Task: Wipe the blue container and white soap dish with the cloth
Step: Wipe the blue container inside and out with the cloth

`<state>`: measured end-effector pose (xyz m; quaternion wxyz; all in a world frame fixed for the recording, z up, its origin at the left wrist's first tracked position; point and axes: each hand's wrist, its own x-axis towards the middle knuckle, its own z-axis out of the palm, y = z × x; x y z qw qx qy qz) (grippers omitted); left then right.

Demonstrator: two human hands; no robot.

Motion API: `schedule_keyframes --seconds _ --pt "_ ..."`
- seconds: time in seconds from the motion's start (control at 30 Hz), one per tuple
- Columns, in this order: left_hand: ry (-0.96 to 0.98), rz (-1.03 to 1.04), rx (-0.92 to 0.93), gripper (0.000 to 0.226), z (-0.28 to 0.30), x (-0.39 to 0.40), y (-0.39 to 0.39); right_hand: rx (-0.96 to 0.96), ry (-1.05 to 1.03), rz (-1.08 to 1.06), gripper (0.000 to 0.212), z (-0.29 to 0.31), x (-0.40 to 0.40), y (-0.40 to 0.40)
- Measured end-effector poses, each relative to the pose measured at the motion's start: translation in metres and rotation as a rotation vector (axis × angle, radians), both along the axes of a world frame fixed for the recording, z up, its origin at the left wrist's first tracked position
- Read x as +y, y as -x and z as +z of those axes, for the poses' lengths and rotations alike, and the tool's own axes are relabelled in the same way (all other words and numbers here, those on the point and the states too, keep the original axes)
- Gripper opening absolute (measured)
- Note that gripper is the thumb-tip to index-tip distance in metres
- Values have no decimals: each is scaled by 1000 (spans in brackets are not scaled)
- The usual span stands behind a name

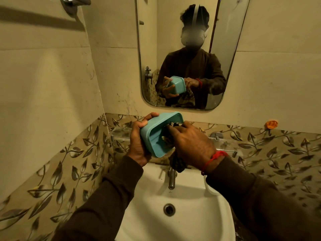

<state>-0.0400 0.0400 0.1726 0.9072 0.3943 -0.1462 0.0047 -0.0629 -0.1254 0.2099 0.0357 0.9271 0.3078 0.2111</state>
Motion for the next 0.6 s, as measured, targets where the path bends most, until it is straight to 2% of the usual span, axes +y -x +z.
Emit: schedule_keyframes --seconds 0.07,0.13,0.43,0.6 --pt "-19 -1 2 41 0 1 -1 -19 72 -7 70 -4 5 3" --pt "-30 -8 9 42 0 1 0 12 59 22 61 -7 9 6" --pt "-3 56 39 47 -12 0 -3 215 -248 295 45 -10 26 21" --pt "7 118 44 50 -13 -2 -9 425 -561 255 38 -14 37 21"
